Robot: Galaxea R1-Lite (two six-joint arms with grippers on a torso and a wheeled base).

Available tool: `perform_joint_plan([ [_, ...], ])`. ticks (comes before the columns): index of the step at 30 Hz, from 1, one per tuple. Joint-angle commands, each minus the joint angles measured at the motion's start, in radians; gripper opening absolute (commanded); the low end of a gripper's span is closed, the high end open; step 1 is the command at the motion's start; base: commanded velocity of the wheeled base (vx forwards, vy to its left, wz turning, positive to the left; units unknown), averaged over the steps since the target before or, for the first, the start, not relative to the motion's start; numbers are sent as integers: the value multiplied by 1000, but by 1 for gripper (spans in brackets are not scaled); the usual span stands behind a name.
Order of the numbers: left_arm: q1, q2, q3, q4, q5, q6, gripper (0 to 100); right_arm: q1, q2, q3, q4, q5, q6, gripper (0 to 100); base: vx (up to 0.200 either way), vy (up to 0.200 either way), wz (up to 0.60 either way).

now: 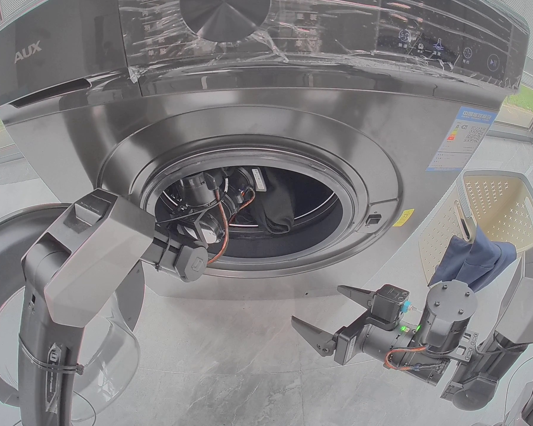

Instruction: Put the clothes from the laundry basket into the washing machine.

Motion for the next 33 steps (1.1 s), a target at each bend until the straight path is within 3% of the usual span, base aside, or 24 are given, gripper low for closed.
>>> perform_joint_plan([
  [1, 10, 34, -33, 7, 8, -17, 0, 2, 2, 0, -1, 0, 0, 100, 0, 0, 0],
  [4, 10, 29, -18, 7, 10, -19, 0, 2, 2, -1, -1, 0, 0, 100, 0, 0, 0],
  [5, 7, 29, -12, 7, 10, -19, 100, 2, 2, -1, -1, 0, 0, 100, 0, 0, 0],
  [13, -9, 3, 72, 38, 8, -19, 100, 2, 9, -1, -1, 1, 0, 100, 0, 0, 0],
  [25, -44, -26, 230, 76, -55, -16, 100, 5, 10, -1, -1, 0, 0, 100, 0, 0, 0],
  [33, -68, 19, 224, 82, -69, -10, 100, 5, 16, -3, -2, 0, 0, 100, 0, 0, 0],
])
